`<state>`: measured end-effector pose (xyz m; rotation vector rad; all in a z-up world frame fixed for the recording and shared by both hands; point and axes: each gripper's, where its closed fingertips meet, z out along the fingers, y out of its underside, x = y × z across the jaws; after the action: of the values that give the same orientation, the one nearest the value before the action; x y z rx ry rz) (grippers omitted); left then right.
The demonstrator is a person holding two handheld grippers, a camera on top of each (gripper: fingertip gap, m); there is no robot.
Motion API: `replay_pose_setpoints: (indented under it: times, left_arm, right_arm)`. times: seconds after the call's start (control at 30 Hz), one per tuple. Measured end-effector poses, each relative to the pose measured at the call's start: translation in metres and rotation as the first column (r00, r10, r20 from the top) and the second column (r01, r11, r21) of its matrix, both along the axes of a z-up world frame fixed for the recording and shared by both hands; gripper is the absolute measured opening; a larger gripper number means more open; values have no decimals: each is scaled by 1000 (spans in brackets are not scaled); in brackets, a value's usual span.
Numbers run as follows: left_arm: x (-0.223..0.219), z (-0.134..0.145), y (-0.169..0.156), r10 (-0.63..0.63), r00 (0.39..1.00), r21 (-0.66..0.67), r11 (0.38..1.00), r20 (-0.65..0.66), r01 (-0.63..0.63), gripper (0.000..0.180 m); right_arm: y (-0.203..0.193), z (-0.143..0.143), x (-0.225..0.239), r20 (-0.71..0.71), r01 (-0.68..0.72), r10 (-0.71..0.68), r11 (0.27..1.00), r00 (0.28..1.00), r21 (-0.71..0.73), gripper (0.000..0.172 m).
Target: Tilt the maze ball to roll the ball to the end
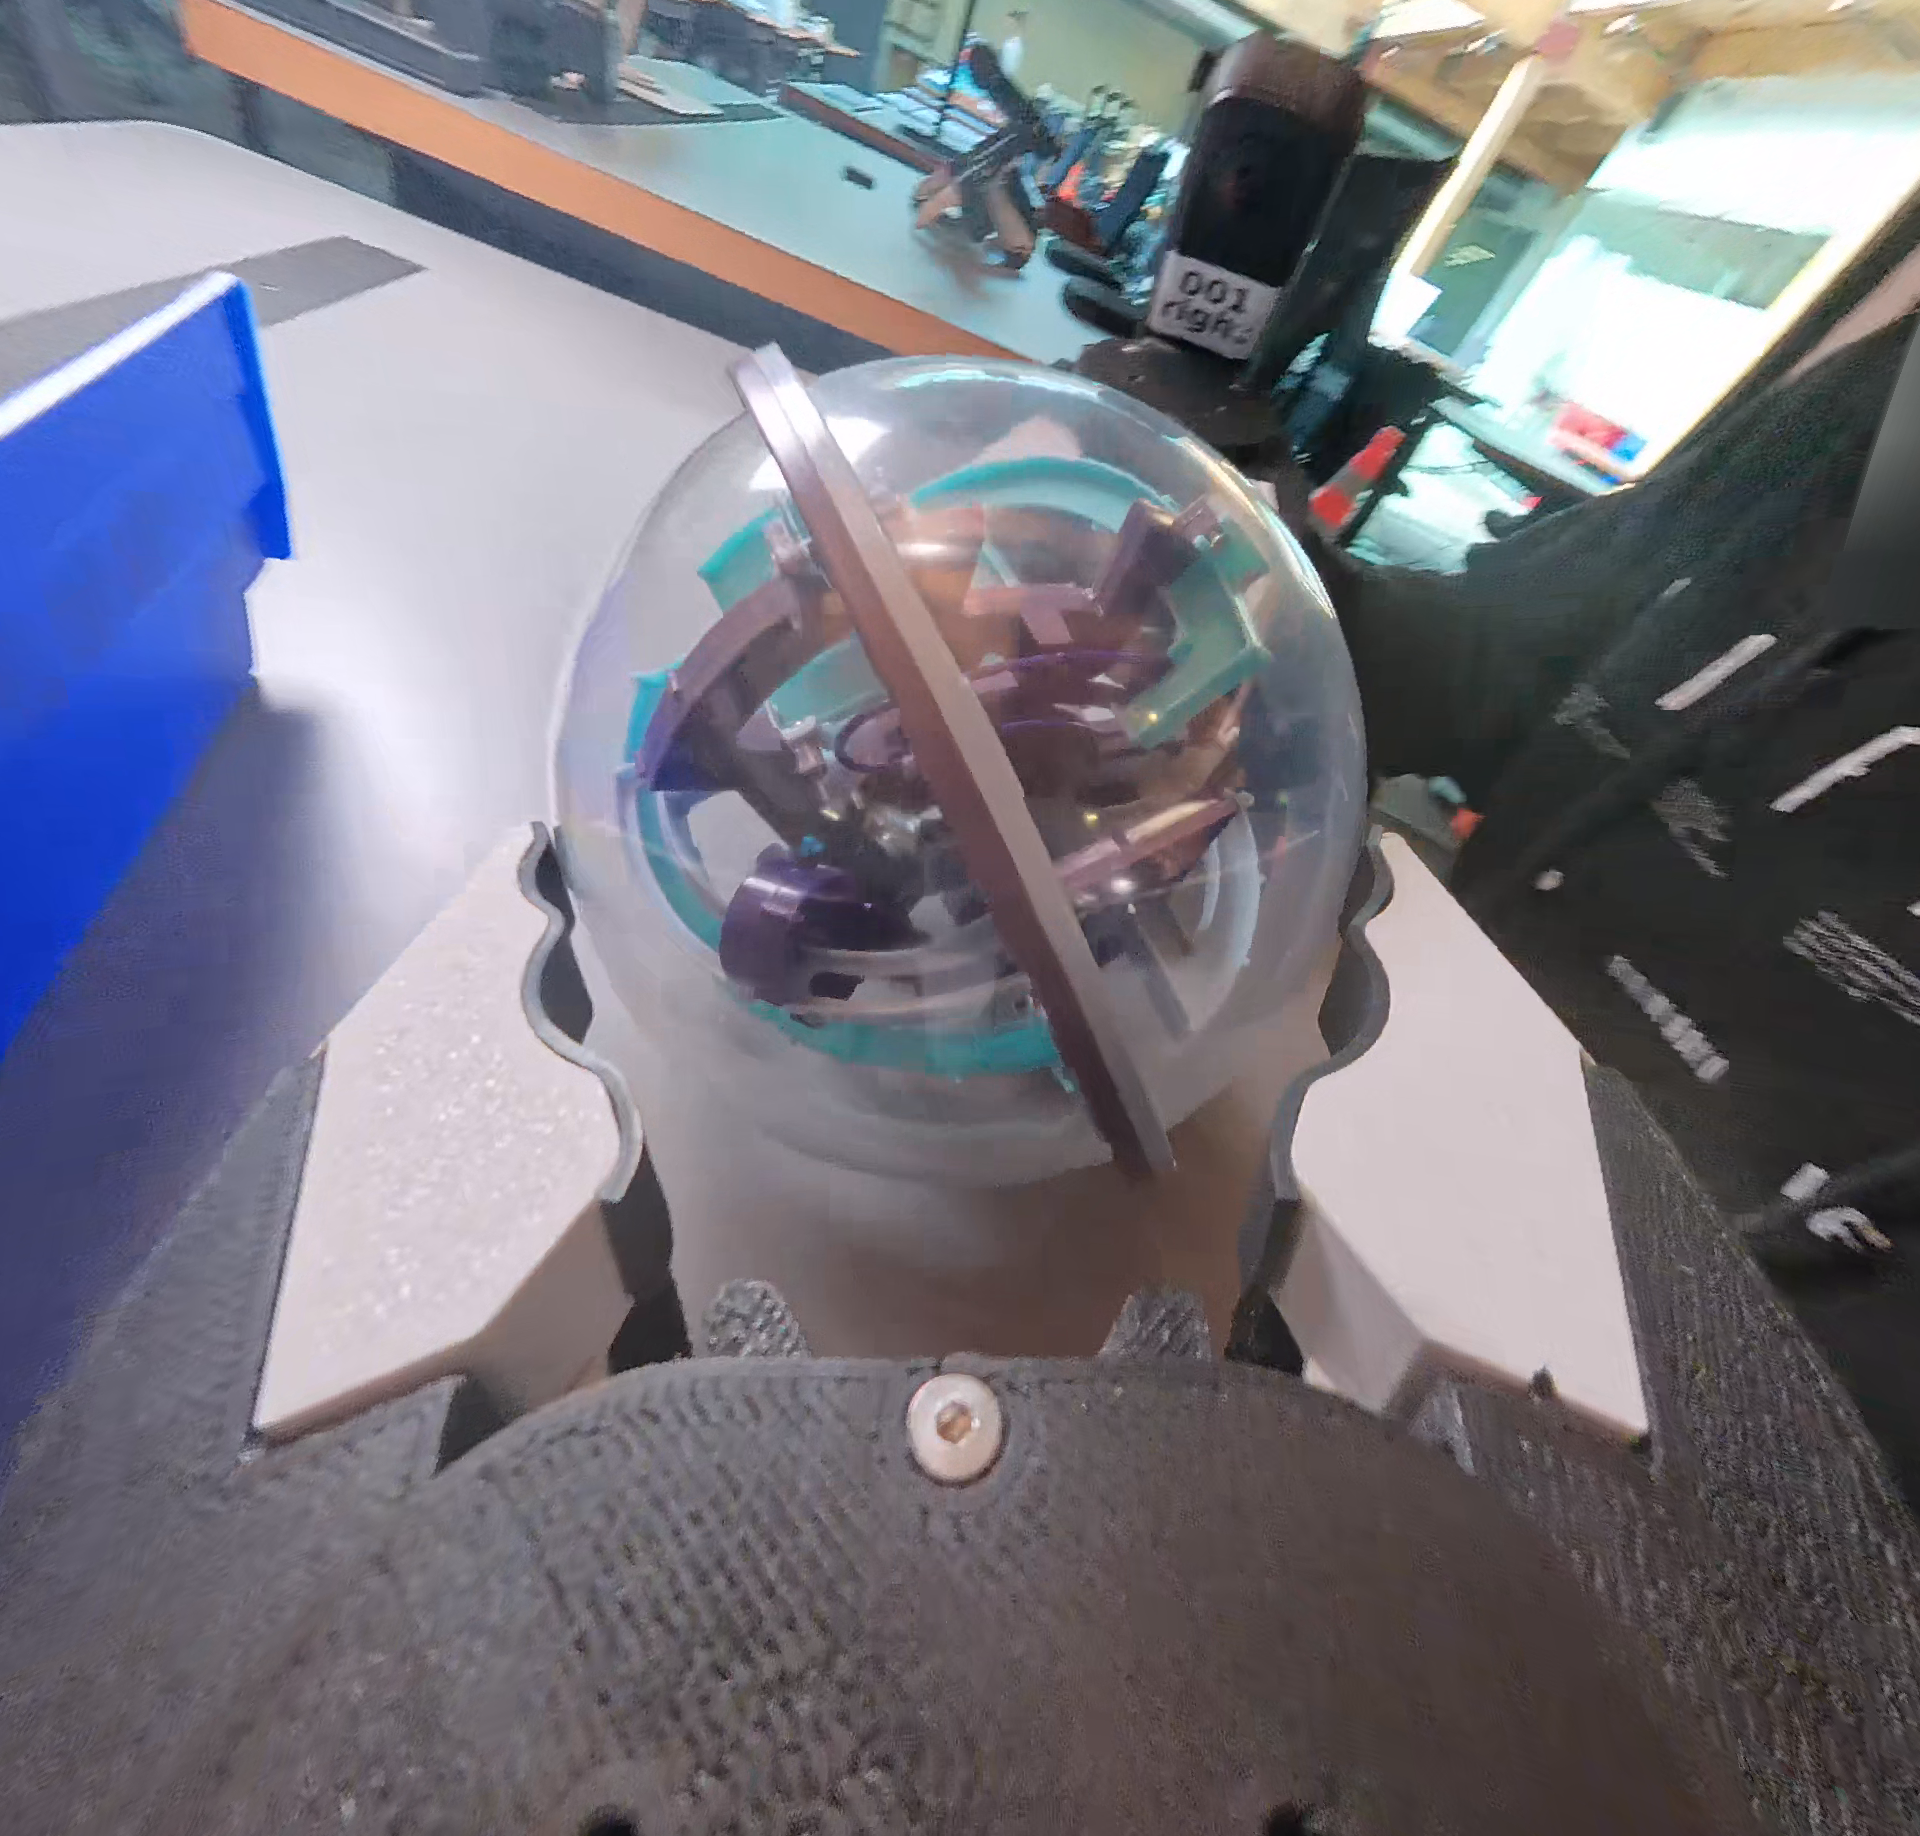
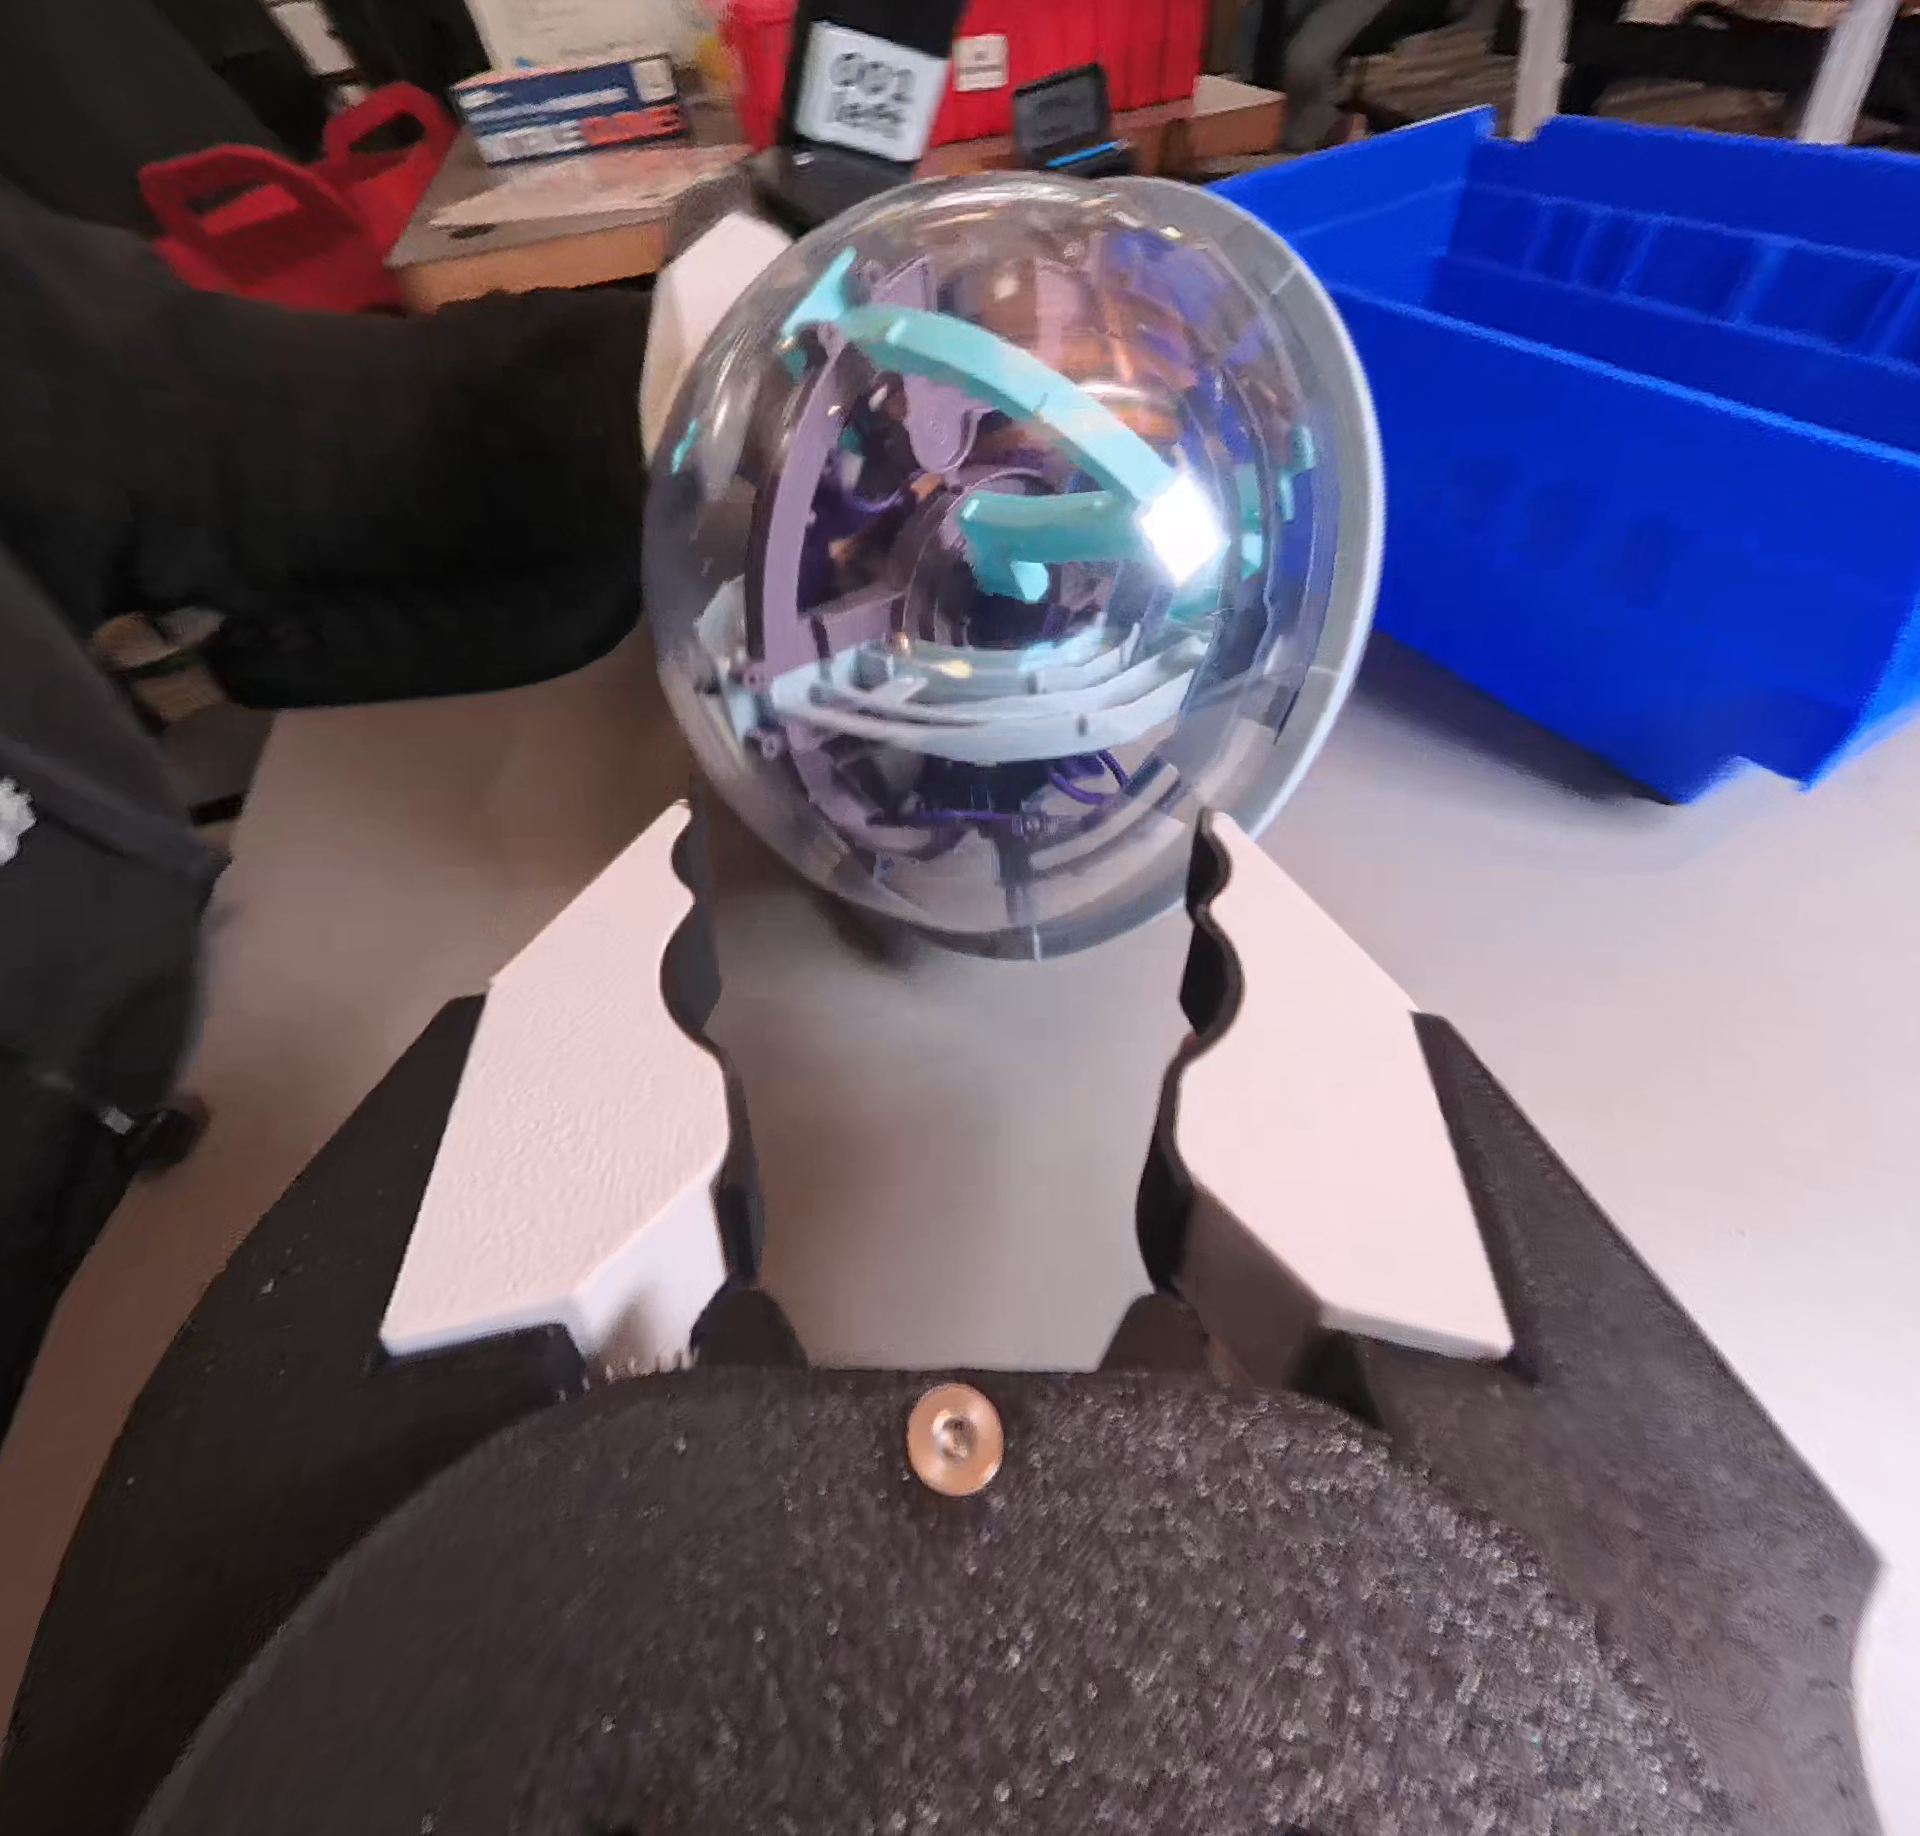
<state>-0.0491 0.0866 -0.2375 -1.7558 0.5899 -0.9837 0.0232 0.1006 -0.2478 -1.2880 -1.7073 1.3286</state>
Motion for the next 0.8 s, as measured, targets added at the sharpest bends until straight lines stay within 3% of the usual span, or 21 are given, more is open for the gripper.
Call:
replay_pose_setpoints:
  times: [0.07,0.17,0.3,0.43,0.6,0.77,0.8]
  left_arm:
    - [-1,3,-8,-51,998,4,999,46,51,143]
    - [-2,7,-11,-80,994,32,996,75,78,142]
    - [2,9,-14,-128,987,41,991,98,125,141]
    - [6,10,-14,-183,973,47,983,138,178,141]
    - [12,14,-18,-234,960,76,971,152,225,140]
    - [10,21,-21,-229,955,78,973,187,218,135]
    - [6,23,-19,-204,960,71,978,193,194,131]
  right_arm:
    - [-10,-1,8,2,-93,93,996,996,-15,79]
    - [-10,16,18,-85,-162,154,981,984,-104,48]
    - [27,22,11,-125,-21,2,988,992,-152,60]
    - [25,12,4,-92,-48,31,981,995,-190,60]
    - [6,5,8,-69,-152,140,965,988,-214,39]
    - [6,-9,8,-14,-125,124,983,992,-131,7]
    - [7,-11,8,-2,-113,113,986,994,-127,7]
